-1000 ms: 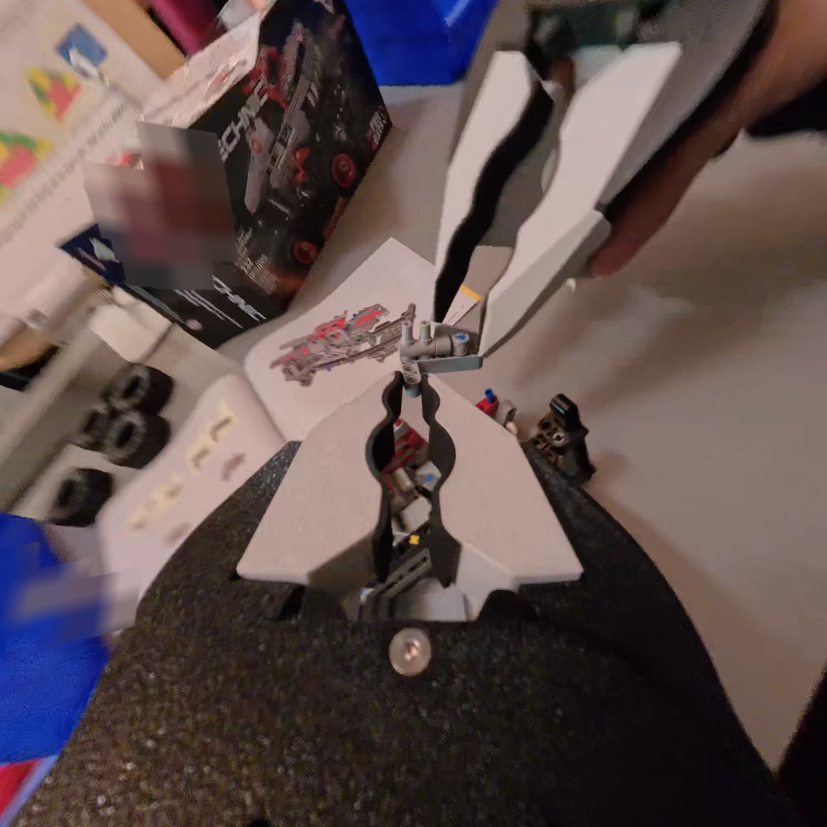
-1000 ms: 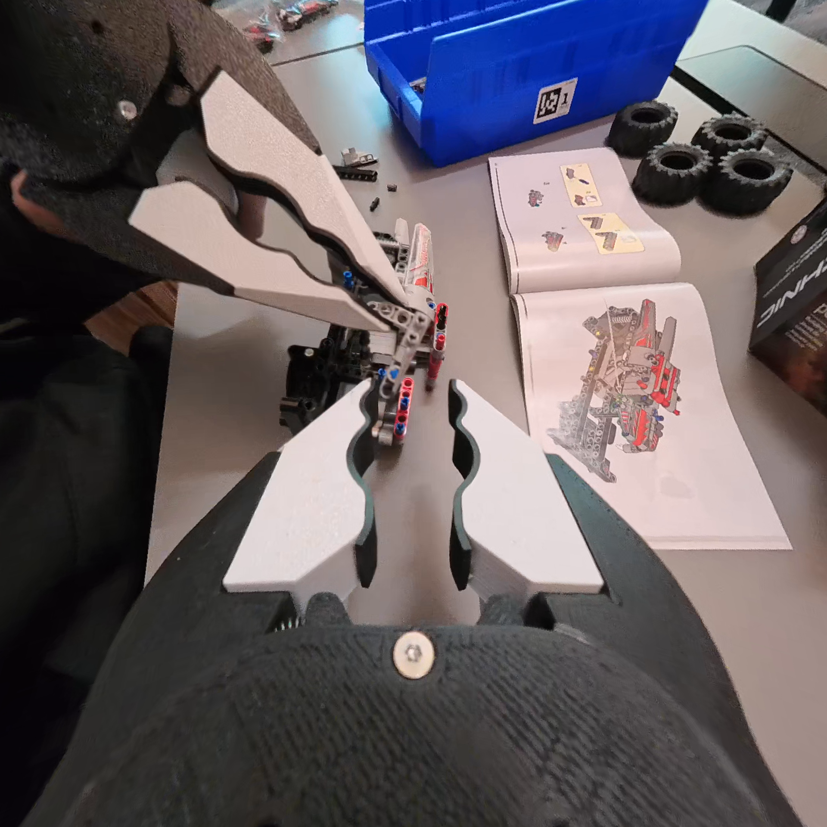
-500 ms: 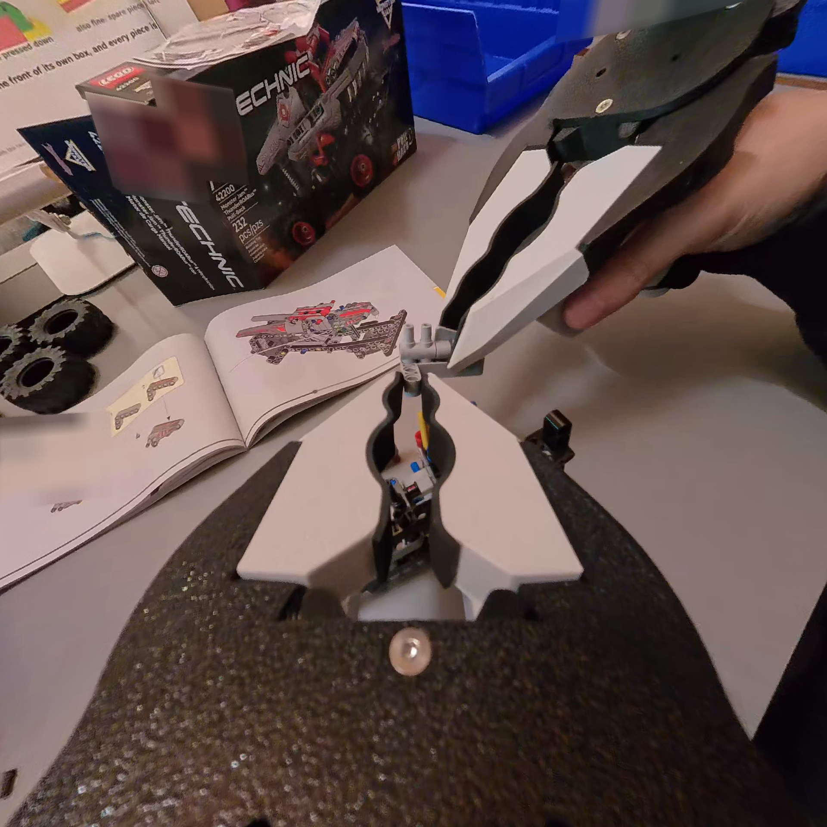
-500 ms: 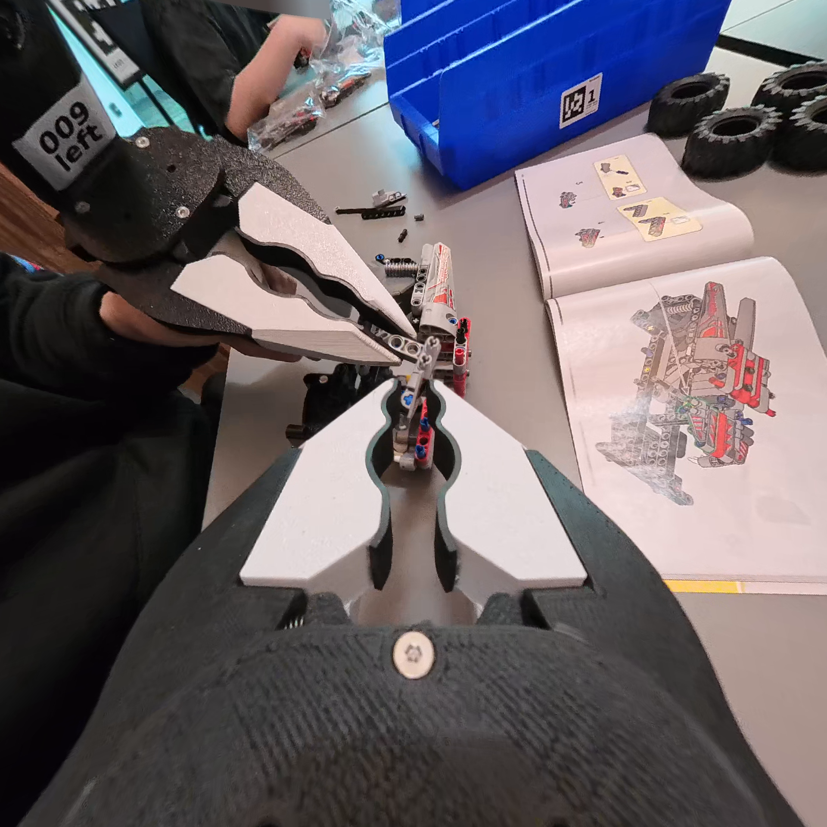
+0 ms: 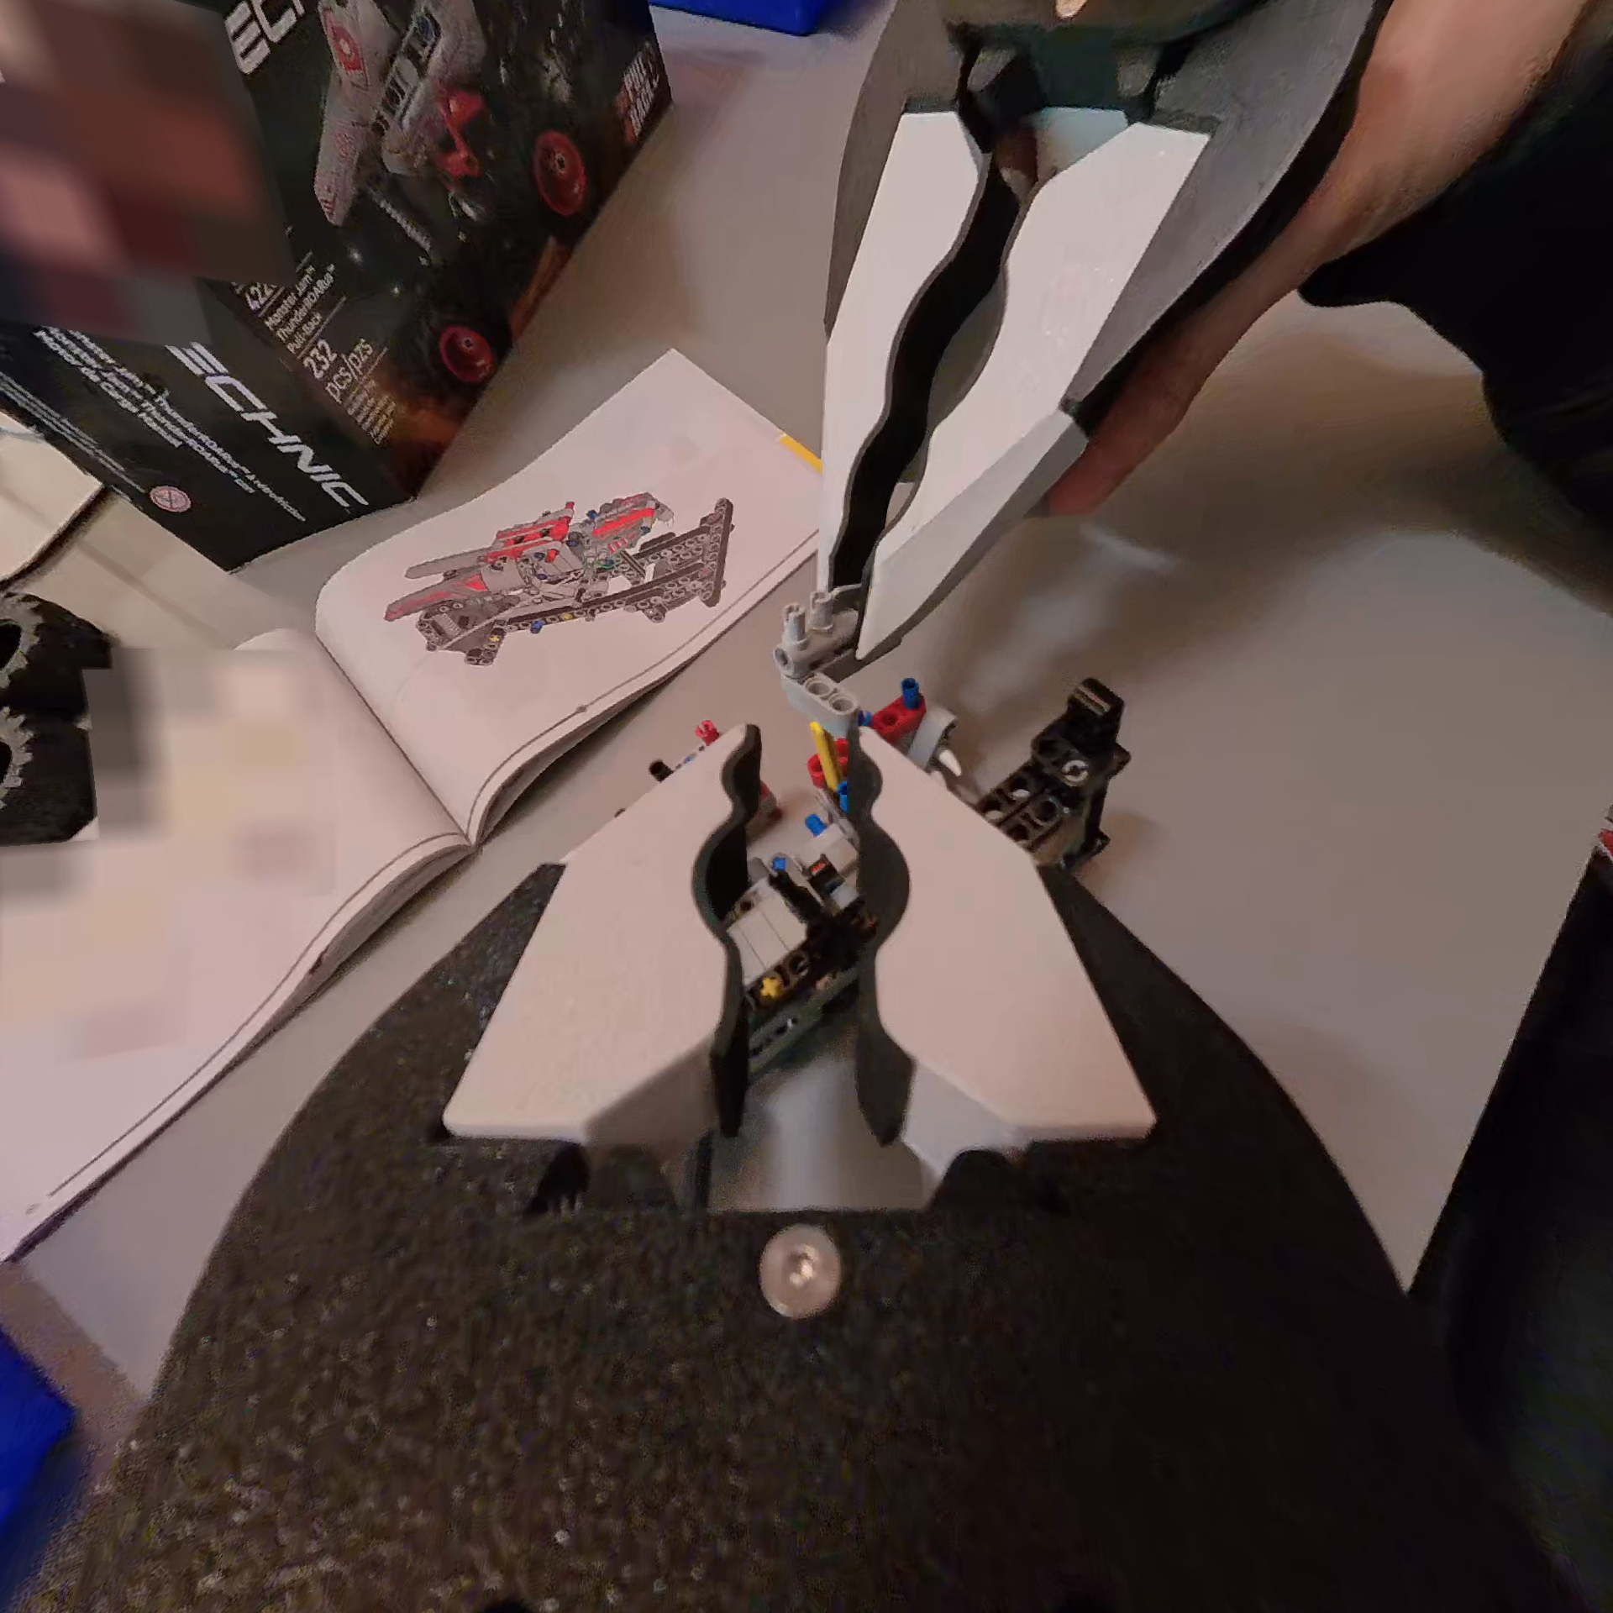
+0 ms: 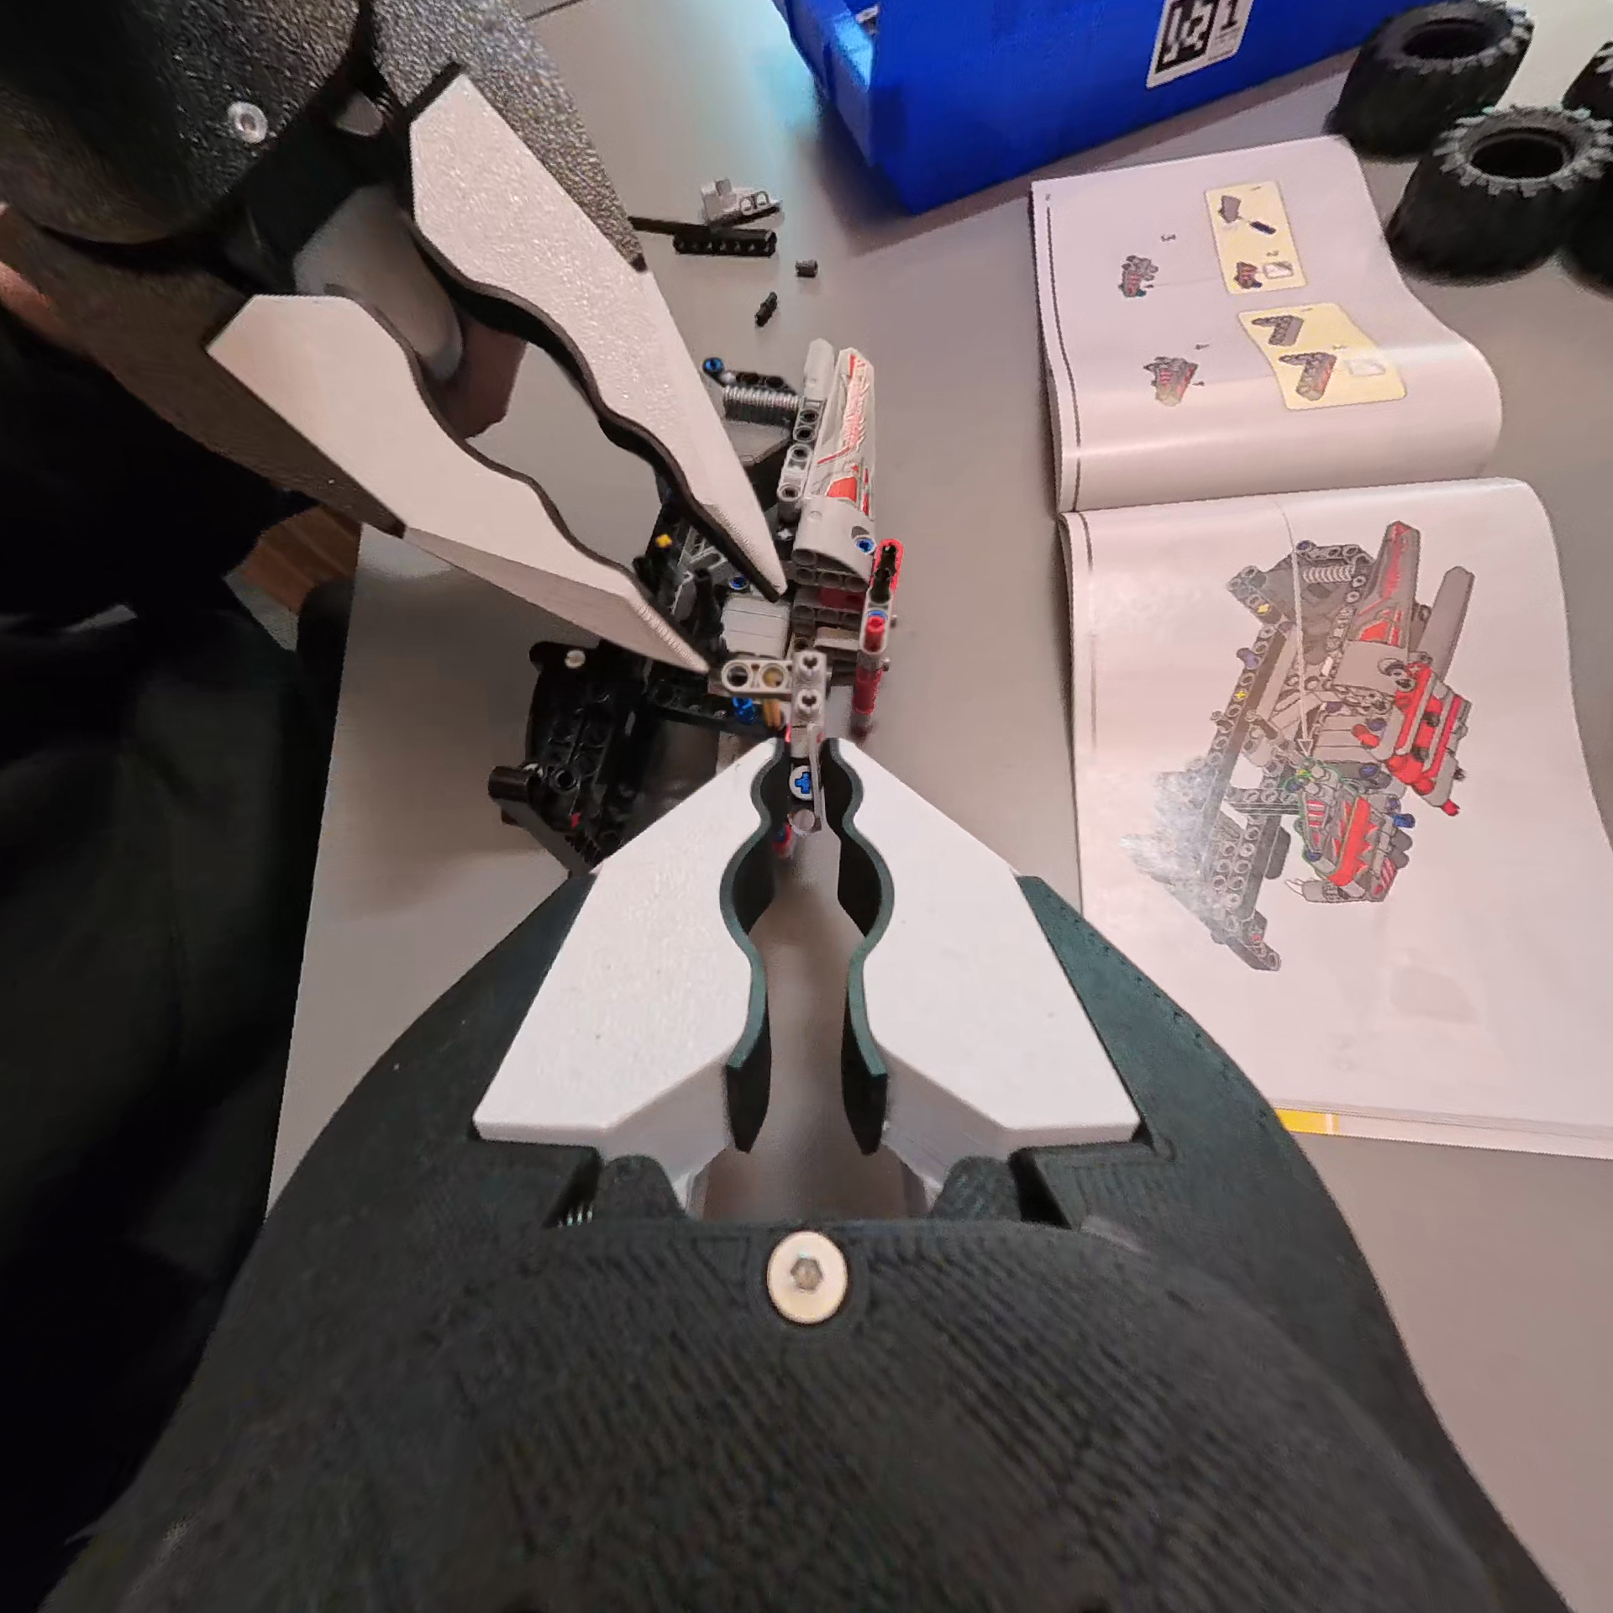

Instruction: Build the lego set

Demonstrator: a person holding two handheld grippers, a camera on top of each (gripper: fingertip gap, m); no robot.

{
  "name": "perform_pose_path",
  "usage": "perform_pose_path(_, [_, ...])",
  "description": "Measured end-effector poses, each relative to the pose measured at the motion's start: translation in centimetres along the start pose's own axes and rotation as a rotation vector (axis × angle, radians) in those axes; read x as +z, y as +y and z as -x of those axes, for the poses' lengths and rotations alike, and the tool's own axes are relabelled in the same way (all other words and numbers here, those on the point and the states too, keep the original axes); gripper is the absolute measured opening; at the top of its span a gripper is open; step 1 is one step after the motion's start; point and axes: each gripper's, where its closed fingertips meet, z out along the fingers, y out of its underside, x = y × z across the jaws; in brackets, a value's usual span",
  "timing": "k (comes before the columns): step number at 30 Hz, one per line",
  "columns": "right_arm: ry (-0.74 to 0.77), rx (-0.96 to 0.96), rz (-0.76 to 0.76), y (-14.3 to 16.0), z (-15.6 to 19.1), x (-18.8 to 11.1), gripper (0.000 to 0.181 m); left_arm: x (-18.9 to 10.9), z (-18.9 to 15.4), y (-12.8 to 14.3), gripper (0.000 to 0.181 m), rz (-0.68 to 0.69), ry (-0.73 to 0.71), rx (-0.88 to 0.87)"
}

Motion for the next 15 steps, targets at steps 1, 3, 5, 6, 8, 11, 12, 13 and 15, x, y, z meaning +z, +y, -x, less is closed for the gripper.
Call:
perform_pose_path(1, [-0.008,0.006,-0.001,-0.18,0.03,0.02,0.006,-0.01,-0.02,-0.14,0.016,0.003,0.01,-0.002])
perform_pose_path(3, [-0.032,0.004,0.017,-0.29,0.4,0.1,0.006,-0.03,-0.38,-0.38,0.017,0.011,0.043,-0.005])
perform_pose_path(5, [-0.021,0.014,0.039,-0.32,0.2,0.24,0.006,0.0,-0.72,-0.52,0.016,0.018,0.06,0.006])
perform_pose_path(6, [-0.018,0.019,0.046,-0.4,0.08,0.31,0.006,0.04,-0.79,-0.53,0.015,0.025,0.062,0.014])
perform_pose_path(8, [-0.039,0.03,0.061,-0.47,0.23,0.43,0.006,0.2,-0.5,-0.22,0.013,0.057,0.041,0.02])
perform_pose_path(11, [-0.044,0.031,0.079,-0.38,0.38,0.49,0.006,0.44,-0.39,0.18,0.011,0.096,0.035,0.001])
perform_pose_path(12, [-0.049,0.034,0.087,-0.24,0.49,0.47,0.006,0.46,-0.52,0.24,0.011,0.104,0.038,0.0])
perform_pose_path(13, [-0.055,0.033,0.096,-0.08,0.6,0.46,0.006,0.48,-0.69,0.32,0.01,0.114,0.044,-0.004])
perform_pose_path(15, [-0.056,0.034,0.106,0.06,0.67,0.45,0.006,0.53,-0.86,0.4,0.009,0.125,0.038,-0.013])
